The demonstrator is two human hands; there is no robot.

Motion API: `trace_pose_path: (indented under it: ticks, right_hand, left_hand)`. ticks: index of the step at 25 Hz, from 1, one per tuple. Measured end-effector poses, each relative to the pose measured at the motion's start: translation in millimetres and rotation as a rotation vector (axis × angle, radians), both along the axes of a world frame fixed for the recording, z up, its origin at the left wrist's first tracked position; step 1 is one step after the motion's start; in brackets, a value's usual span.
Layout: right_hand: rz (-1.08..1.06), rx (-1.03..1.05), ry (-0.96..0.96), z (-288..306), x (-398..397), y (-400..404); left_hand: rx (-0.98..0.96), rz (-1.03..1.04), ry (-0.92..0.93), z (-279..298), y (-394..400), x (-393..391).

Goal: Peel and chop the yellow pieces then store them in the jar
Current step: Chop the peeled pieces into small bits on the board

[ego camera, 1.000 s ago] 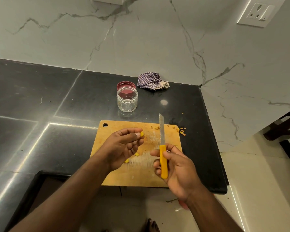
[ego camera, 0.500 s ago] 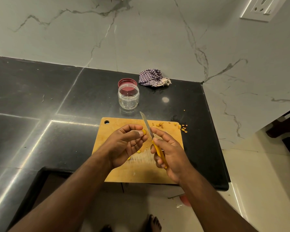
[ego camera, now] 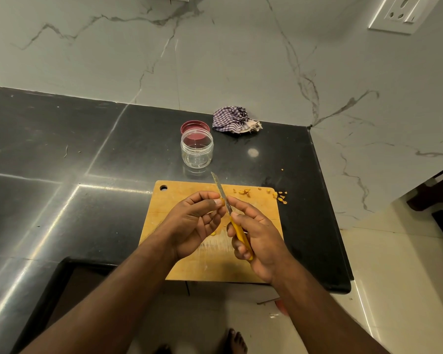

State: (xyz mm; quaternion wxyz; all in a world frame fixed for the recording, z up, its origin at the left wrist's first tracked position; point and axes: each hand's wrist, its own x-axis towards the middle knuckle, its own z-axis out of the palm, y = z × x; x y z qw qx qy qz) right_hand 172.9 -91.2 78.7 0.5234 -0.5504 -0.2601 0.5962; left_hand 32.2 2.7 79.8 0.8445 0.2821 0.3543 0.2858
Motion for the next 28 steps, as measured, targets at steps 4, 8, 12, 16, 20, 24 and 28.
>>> trace_pose_path:
  ticks: [4, 8, 12, 16, 20, 24, 28]
  right_hand:
    - [-0.002, -0.015, 0.037, -2, 0, 0]
    - [-0.001, -0.009, -0.006, -1, 2, -1]
    - [-0.023, -0.009, -0.043, 0, 4, -2]
    - [-0.025, -0.021, -0.006, -1, 0, -7]
    - [-0.032, -0.013, -0.028, -1, -1, -9]
    - [-0.035, 0.001, -0.099, 0, 2, -9]
    - [-0.037, 0.014, -0.144, 1, 2, -9]
  left_hand:
    - [0.006, 0.022, 0.000, -4, -3, 3]
    - [0.021, 0.060, -0.007, -6, -9, 6]
    - [0.025, 0.053, 0.009, -2, -10, 6]
    - [0.107, 0.043, 0.082, -1, -12, 5]
    - [0.073, 0.044, 0.065, -2, -13, 4]
    - [0.031, 0.025, 0.048, -2, -14, 4]
    - [0.011, 0.009, 0.047, -3, -14, 3]
